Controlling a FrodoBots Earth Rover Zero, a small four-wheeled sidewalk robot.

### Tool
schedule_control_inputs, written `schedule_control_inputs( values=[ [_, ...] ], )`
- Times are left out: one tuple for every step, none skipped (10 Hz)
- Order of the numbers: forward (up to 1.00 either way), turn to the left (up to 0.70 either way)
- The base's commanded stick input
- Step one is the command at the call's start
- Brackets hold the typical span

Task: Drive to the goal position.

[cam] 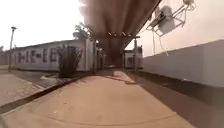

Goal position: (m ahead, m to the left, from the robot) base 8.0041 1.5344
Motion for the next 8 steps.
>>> schedule_control_inputs(
  values=[
    [0.70, 0.00],
    [0.70, -0.11],
    [0.70, -0.29],
    [0.70, -0.35],
    [0.70, -0.26],
    [0.70, -0.10],
    [0.70, 0.00],
    [0.70, 0.00]
  ],
)
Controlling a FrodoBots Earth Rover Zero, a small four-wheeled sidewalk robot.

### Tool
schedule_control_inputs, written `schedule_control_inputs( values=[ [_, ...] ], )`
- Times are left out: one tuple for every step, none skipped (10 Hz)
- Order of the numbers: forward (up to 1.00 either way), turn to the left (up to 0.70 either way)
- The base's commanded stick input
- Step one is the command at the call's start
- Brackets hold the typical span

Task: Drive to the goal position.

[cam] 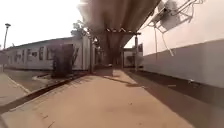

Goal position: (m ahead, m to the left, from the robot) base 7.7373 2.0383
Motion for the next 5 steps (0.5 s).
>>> schedule_control_inputs(
  values=[
    [0.70, 0.00],
    [0.70, 0.00],
    [0.70, 0.00],
    [0.70, 0.00],
    [0.70, 0.00]
  ],
)
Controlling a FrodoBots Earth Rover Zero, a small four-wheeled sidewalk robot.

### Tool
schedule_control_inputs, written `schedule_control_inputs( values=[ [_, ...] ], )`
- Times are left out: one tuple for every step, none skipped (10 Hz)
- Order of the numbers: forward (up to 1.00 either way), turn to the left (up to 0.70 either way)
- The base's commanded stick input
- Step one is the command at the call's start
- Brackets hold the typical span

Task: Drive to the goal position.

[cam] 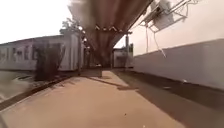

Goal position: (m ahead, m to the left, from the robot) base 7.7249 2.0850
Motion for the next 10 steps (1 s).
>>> schedule_control_inputs(
  values=[
    [0.70, 0.00],
    [0.70, 0.00],
    [0.70, 0.00],
    [0.70, 0.00],
    [0.70, 0.00],
    [0.70, 0.00],
    [0.70, 0.00],
    [0.70, 0.00],
    [0.70, 0.00],
    [0.70, 0.00]
  ],
)
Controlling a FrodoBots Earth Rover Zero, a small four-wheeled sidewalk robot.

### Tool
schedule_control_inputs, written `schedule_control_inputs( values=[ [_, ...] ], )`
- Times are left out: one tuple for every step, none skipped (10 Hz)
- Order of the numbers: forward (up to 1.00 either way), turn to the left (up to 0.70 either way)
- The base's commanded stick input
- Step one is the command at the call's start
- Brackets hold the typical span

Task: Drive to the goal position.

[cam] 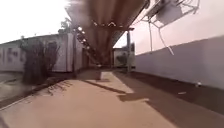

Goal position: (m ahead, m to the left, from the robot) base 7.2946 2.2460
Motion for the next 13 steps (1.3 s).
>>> schedule_control_inputs(
  values=[
    [0.70, 0.00],
    [0.70, 0.00],
    [0.70, 0.00],
    [0.70, 0.00],
    [0.70, 0.00],
    [0.70, 0.00],
    [0.70, 0.00],
    [0.70, 0.00],
    [0.70, 0.00],
    [0.70, 0.00],
    [0.70, 0.00],
    [0.70, 0.00],
    [0.70, 0.00]
  ],
)
